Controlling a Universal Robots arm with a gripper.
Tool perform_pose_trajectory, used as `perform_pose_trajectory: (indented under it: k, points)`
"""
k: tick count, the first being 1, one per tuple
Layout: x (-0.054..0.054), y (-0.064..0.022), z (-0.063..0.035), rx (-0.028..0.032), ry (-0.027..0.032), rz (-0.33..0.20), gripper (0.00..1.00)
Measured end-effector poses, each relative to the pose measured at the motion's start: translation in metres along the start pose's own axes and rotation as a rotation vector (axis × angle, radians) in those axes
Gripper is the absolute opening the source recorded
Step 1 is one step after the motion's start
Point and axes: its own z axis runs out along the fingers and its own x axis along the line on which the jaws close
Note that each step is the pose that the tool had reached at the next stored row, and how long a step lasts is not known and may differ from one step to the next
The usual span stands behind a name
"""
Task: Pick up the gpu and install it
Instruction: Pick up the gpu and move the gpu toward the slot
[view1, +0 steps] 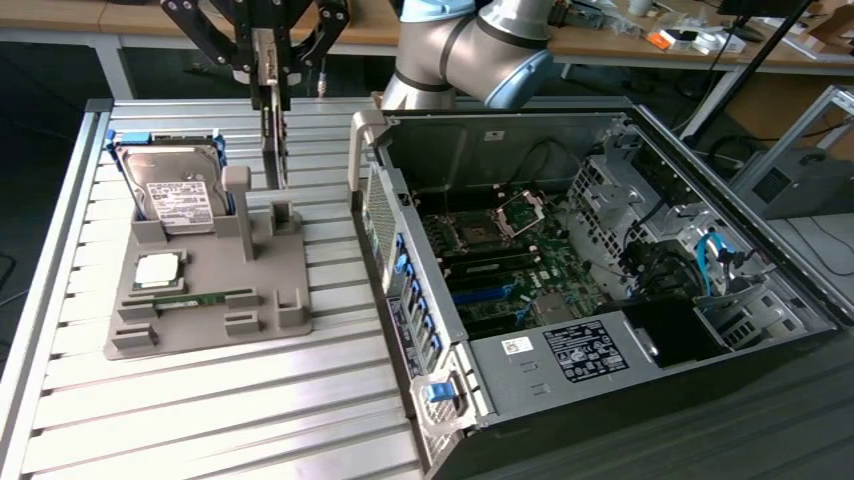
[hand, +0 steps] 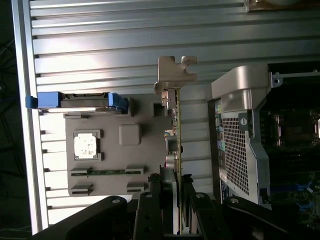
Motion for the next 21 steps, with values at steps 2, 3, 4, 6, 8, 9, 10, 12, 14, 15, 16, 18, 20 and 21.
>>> perform_pose_trajectory:
  k: [2, 3, 4, 6, 8, 9, 10, 12, 14, 15, 16, 18, 20, 21]
  points:
    - [-0.0006, -0.0001, 0.0001, -0.0001, -0.0001, 0.000, 0.27]
    - [-0.0010, -0.0001, 0.0000, 0.0000, 0.0000, 0.000, 0.27]
    - [-0.0013, -0.0001, 0.0000, 0.0000, 0.0000, 0.000, 0.27]
    - [-0.0023, 0.0000, 0.0001, 0.0000, 0.0000, 0.000, 0.27]
    - [-0.0030, 0.0000, 0.0001, 0.0000, -0.0001, 0.000, 0.27]
    - [-0.0032, 0.0000, 0.0001, 0.0000, -0.0001, 0.000, 0.27]
    - [-0.0038, 0.0001, 0.0001, 0.0000, -0.0001, 0.000, 0.27]
    - [-0.0046, 0.0001, 0.0001, 0.0000, -0.0001, 0.000, 0.27]
    - [-0.0055, 0.0002, 0.0002, 0.0001, -0.0001, 0.000, 0.27]
    - [-0.0059, 0.0002, 0.0002, 0.0001, -0.0001, 0.000, 0.27]
    - [-0.0063, 0.0003, 0.0002, 0.0002, 0.0000, 0.000, 0.27]
    - [-0.0071, 0.0003, 0.0002, 0.0003, -0.0001, 0.000, 0.27]
    - [-0.0079, 0.0004, 0.0002, 0.0005, -0.0001, 0.000, 0.27]
    - [-0.0083, 0.0004, 0.0003, 0.0006, -0.0001, 0.000, 0.27]
